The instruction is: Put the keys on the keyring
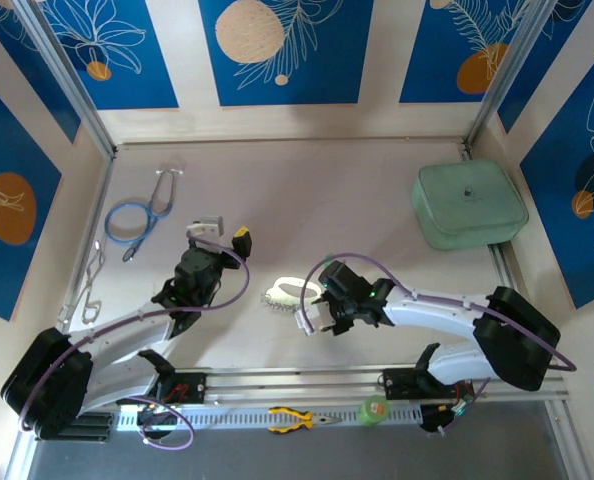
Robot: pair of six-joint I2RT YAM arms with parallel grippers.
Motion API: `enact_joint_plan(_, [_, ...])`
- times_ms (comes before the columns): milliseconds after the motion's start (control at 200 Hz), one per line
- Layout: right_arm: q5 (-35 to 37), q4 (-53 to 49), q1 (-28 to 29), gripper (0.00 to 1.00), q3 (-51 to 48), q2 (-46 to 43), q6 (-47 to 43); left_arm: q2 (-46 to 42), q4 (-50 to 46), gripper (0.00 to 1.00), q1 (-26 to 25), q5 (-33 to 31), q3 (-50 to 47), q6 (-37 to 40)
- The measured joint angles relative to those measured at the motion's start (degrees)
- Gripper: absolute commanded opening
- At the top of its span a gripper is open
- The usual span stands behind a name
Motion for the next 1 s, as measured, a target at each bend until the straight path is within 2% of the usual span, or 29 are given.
enact_joint_plan(150, [1.51, 1.53, 0.0, 0.27, 0.02, 1.99, -1.7, 0.0, 0.26, 0.8, 0.02, 0.11, 0.0, -0.02])
enact_joint_plan(400, [3.48, 2.8, -0.02, 0.16, 0.02, 3.87, -3.39, -0.44, 0.26, 0.8, 0.13, 0.22, 0.0, 0.0])
enact_joint_plan(800, [3.85, 3.58, -0.02, 0.13, 0.04, 4.74, -3.76, -0.44, 0.24, 0.8, 0.15, 0.22, 0.0, 0.02])
enact_joint_plan(935, [3.69, 3.93, -0.02, 0.01, 0.57, 5.31, -3.39, -0.5, 0.2, 0.8, 0.2, 0.22, 0.0, 0.02])
enact_joint_plan(1000, [3.39, 3.91, -0.02, 0.0, 0.76, 5.29, -3.15, -0.85, 0.02, 0.8, 0.24, 0.22, 0.0, 0.04])
